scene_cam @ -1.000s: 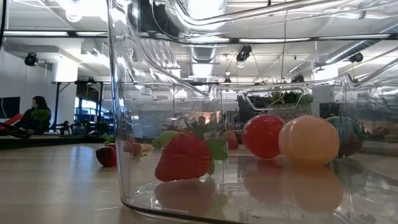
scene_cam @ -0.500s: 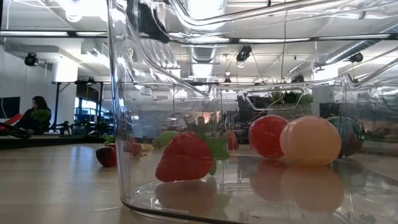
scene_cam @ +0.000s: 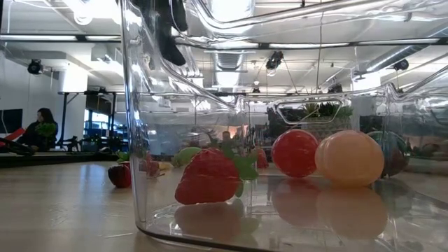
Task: Pick and placing Produce into tupperware
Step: Put the red cherry into the transparent basket
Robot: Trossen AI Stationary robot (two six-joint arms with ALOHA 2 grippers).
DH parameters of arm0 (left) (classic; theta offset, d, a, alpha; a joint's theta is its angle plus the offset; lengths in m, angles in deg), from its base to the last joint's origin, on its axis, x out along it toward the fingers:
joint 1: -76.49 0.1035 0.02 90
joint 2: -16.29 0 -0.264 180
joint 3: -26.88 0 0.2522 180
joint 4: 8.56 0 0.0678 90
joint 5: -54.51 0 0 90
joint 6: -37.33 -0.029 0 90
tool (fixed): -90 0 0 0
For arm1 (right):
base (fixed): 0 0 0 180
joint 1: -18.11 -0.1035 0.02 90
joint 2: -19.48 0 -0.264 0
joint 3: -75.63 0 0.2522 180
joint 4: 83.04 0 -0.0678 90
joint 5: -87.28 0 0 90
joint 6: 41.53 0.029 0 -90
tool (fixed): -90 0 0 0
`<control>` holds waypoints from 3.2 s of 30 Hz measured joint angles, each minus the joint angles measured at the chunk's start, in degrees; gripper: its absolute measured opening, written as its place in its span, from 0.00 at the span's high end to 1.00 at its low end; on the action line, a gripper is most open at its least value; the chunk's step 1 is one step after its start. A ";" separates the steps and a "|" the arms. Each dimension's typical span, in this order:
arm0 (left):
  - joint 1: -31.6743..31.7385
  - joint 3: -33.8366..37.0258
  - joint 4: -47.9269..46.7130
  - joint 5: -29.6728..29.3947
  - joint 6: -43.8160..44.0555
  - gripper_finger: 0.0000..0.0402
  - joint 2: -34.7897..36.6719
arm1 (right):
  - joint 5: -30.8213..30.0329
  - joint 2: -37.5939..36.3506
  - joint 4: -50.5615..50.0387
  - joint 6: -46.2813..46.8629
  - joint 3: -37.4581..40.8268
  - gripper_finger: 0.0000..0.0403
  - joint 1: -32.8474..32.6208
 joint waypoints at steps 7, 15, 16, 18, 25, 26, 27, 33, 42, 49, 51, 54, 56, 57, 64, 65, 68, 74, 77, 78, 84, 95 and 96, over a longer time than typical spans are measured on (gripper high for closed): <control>0.25 1.53 1.17 -0.78 -0.11 0.20 -0.09 | 5.17 2.24 -0.24 0.69 0.28 0.18 0.63; 1.55 1.13 1.70 -0.85 -0.09 0.20 -0.09 | 11.43 6.20 -0.96 0.19 0.28 0.18 1.15; 1.58 1.07 1.68 -0.85 -0.09 0.20 -0.09 | 12.24 6.67 -0.99 -0.07 0.26 0.18 1.15; 1.80 0.99 1.70 -0.85 -0.09 0.20 -0.09 | 13.76 7.45 -1.12 -0.17 0.26 0.19 1.24; 2.60 0.98 1.70 -0.83 -0.11 0.20 -0.07 | 14.56 8.19 -0.10 -3.02 -0.17 0.19 1.99; 2.70 0.98 1.67 -0.81 -0.09 0.20 -0.07 | 14.53 8.10 0.12 -3.22 -0.17 0.19 2.18; 2.84 0.98 1.68 -0.81 -0.09 0.20 -0.07 | 14.43 8.03 0.48 -3.27 -0.12 0.19 2.23; 3.39 0.98 1.64 -0.81 -0.13 0.20 -0.07 | 14.22 7.77 2.85 -2.81 0.75 0.25 2.26; 3.90 0.98 1.48 -0.75 -1.41 0.20 -0.04 | 14.53 7.71 8.91 1.98 3.50 0.42 2.26; 4.12 0.98 1.06 -0.26 -1.44 0.20 -0.04 | 14.86 7.71 11.94 1.66 4.75 0.46 2.26; 4.14 0.98 1.04 -0.17 -1.44 0.20 -0.04 | 14.90 7.71 12.59 1.75 5.06 0.47 2.26; 4.17 0.98 0.98 -0.20 -1.53 0.20 -0.02 | 14.90 7.58 13.26 2.31 5.67 0.50 2.24; 4.30 0.98 0.98 -0.18 -1.57 0.20 -0.02 | 14.88 7.58 13.44 2.25 5.85 0.51 2.20; 4.39 0.98 0.98 -0.17 -1.55 0.20 -0.02 | 14.87 7.58 13.54 2.21 5.93 0.52 2.20; 4.85 0.96 0.98 -0.22 -1.55 0.20 0.00 | 14.69 7.53 13.46 2.19 5.98 0.60 2.15; 4.90 0.96 0.98 -0.22 -1.55 0.20 0.00 | 14.59 7.53 13.40 2.22 5.95 0.61 2.13; 5.08 0.96 0.98 -0.22 -1.55 0.20 0.00 | 14.40 7.51 13.17 3.29 5.95 0.65 2.13; 5.25 0.96 1.00 -0.24 -1.53 0.20 0.00 | 13.28 7.32 12.85 5.23 5.92 0.73 2.11; 5.25 0.94 1.01 -0.24 -1.51 0.20 0.00 | 13.09 7.31 12.79 5.69 5.92 0.73 2.13; 5.25 0.94 1.01 -0.24 -1.51 0.20 0.00 | 12.96 7.29 12.76 5.70 5.92 0.73 2.13; 5.25 0.90 1.05 0.15 -1.42 0.20 0.00 | 10.14 6.86 11.64 5.76 5.19 0.71 2.14; 5.50 0.35 4.53 0.34 -1.41 0.20 0.02 | -11.91 -2.55 -4.40 13.45 -0.34 0.71 2.21; 5.59 0.35 5.02 0.35 -1.40 0.20 0.02 | -14.36 -3.77 -5.81 14.51 -0.72 0.71 2.20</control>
